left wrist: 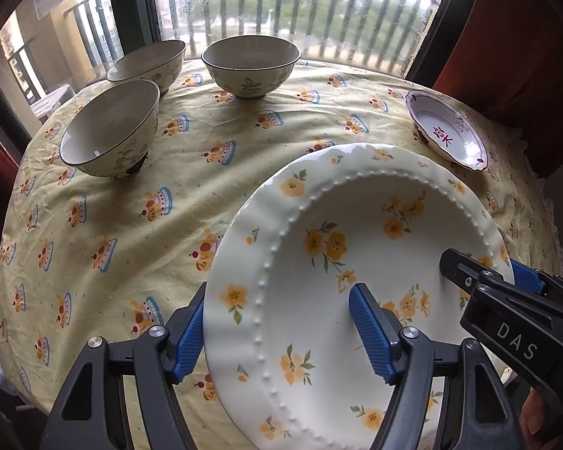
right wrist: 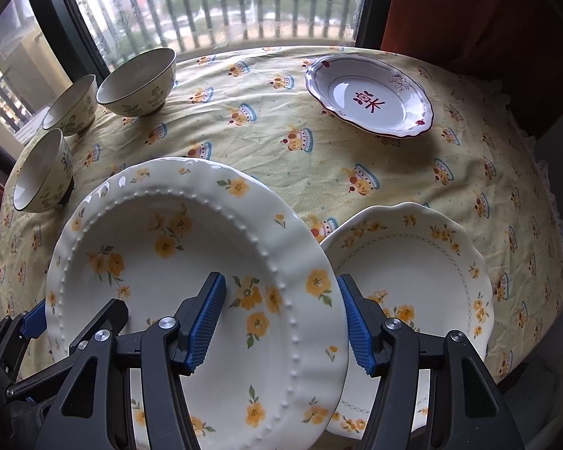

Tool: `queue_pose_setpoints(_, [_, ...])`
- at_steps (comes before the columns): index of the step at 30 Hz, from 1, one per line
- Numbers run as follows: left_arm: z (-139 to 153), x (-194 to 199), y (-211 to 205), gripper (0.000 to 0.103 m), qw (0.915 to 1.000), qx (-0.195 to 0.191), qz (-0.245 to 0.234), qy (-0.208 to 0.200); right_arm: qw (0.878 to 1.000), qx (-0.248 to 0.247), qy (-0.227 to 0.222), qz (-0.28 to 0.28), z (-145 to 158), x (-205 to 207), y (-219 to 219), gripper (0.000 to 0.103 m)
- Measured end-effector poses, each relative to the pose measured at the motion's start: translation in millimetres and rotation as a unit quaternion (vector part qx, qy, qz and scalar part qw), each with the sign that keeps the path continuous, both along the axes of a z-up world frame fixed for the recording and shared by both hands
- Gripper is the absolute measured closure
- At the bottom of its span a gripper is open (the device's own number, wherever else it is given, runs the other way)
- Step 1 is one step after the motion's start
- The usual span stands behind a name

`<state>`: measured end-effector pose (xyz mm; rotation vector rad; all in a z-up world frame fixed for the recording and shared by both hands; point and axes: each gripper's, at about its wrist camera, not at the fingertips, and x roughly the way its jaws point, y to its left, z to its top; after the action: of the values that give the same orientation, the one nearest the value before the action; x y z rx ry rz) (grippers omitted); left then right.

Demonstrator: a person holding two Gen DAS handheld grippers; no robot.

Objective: Organize plates and bowls

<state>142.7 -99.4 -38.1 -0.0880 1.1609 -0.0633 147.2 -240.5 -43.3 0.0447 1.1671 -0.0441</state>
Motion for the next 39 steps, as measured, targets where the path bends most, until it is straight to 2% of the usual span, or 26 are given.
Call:
queue_pose_setpoints(4, [3.1, -3.4, -18.6, 0.031, 0.9998, -0.006, 0.021, 0.000, 1.000, 0.007, 0.002, 0.015, 0.7, -3.0, -21.4, 0.039])
queue_pose_setpoints(14, [2.9, -9.2, -87.8, 0.031, 0.9997, 0.004, 0.022, 0.006, 1.000, 0.005, 0.010, 0.024, -2.6, -7.6, -90.1, 0.040])
queue_pose_setpoints(24, [-10.0, -7.5, -146.2, 0.031, 0.9994, -0.008, 0.030, 0.016, 0.999, -0.004, 0.020, 0.033, -11.3, -4.8, -150.3, 0.040])
queue_pose_setpoints(32, [-27.6, -7.0, -179.7, 0.031, 0.9986, -0.019, 0.038, 0.032, 0.999, -0.016, 0.024, 0.044, -18.8, 2.9, -186.6, 0.040])
queue_pose_setpoints(39, [-42.4, -7.3, -188.2, 0.031, 0.9974, -0.024, 0.050, 0.046, 0.998, -0.022, 0.029, 0.060, -27.4, 7.5, -196.5, 0.040])
